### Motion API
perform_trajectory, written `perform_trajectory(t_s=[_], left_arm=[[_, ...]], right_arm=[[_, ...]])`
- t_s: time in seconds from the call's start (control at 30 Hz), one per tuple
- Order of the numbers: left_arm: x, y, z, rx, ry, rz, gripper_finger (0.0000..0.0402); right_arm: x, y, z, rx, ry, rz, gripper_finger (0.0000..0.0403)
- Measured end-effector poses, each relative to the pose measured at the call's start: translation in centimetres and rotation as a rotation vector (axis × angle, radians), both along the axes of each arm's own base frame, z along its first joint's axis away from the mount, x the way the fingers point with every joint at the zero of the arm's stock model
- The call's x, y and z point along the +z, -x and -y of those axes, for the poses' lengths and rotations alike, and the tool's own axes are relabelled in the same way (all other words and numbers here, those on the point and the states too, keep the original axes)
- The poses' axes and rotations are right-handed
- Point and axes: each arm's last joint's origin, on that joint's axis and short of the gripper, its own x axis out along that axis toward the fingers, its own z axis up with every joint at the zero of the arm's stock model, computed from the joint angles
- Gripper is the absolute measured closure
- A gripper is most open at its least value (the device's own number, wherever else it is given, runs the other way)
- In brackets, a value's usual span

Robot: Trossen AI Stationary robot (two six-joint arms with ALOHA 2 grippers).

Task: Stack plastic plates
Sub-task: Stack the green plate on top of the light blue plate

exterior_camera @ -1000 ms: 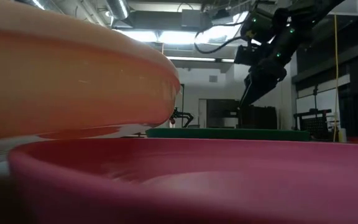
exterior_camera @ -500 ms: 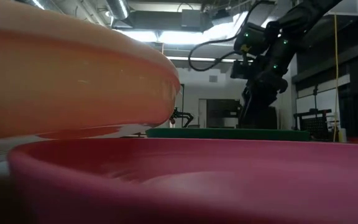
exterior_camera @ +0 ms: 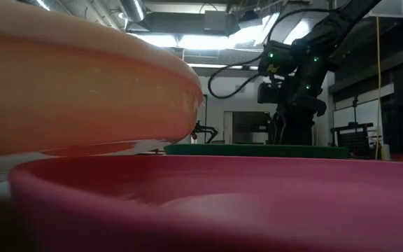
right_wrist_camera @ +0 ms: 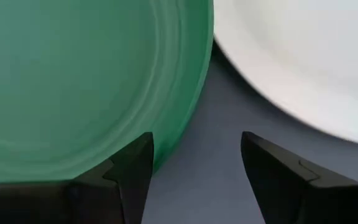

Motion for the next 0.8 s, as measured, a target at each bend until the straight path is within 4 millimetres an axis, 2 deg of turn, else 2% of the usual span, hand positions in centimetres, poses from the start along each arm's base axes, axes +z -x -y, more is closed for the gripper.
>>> perform_trajectory(t_s=[0.27,0.8], left_arm=[[0.0,0.0,0.0,0.000,0.000,0.000,0.0400],[0.0,0.0,0.0,0.000,-0.001,0.000,0.0400]], right_arm=[[-1.2,-0.3,0.0,0.008,-0.031,-0.033,0.0172],[-1.2,-0.3,0.0,0.008,-0.030,-0.035,0.0173]])
